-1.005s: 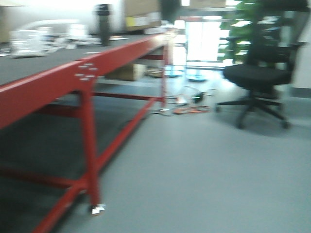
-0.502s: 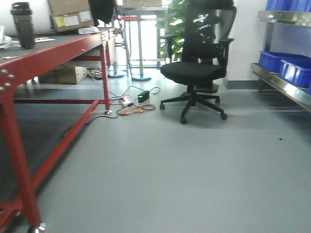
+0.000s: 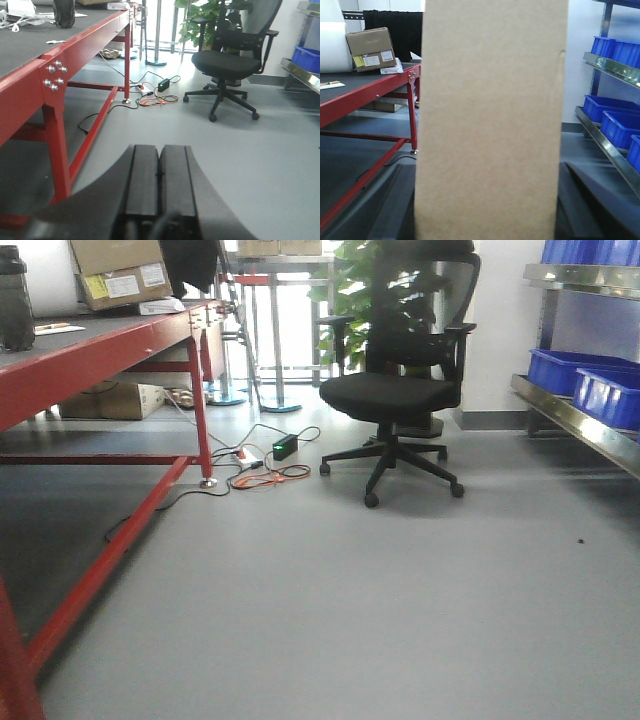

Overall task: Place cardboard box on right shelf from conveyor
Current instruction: 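Drive the base away from the conveyor holding the box in the right gripper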

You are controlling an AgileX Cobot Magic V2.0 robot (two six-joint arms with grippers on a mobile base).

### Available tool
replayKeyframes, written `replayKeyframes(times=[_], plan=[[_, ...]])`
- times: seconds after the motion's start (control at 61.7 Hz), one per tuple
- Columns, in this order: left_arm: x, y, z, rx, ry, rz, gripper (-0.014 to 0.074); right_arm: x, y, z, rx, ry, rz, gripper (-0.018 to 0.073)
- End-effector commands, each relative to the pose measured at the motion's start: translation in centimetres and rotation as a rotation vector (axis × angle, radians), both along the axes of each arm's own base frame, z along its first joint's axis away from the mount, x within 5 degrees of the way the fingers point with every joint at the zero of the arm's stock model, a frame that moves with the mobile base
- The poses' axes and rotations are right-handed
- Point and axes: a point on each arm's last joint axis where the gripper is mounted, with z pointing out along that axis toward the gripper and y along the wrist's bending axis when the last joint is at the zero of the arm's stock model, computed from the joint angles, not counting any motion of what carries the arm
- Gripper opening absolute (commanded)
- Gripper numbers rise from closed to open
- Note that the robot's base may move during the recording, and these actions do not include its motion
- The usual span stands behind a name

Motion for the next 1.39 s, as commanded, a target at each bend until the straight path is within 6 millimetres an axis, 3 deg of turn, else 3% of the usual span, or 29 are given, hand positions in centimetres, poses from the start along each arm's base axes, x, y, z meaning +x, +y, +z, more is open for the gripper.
replayKeyframes(times=[0.0, 1.378], plan=[[-0.06, 0.05, 0.84, -0.009, -0.087, 0.003, -0.0119, -0.28, -0.02, 1.95, 0.003, -0.130, -0.001, 0.0313], [-0.06, 0.05, 0.84, -0.009, -0.087, 0.003, -0.0119, -0.27, -0.01, 1.94, 0.003, -0.129, 0.000, 0.0313]])
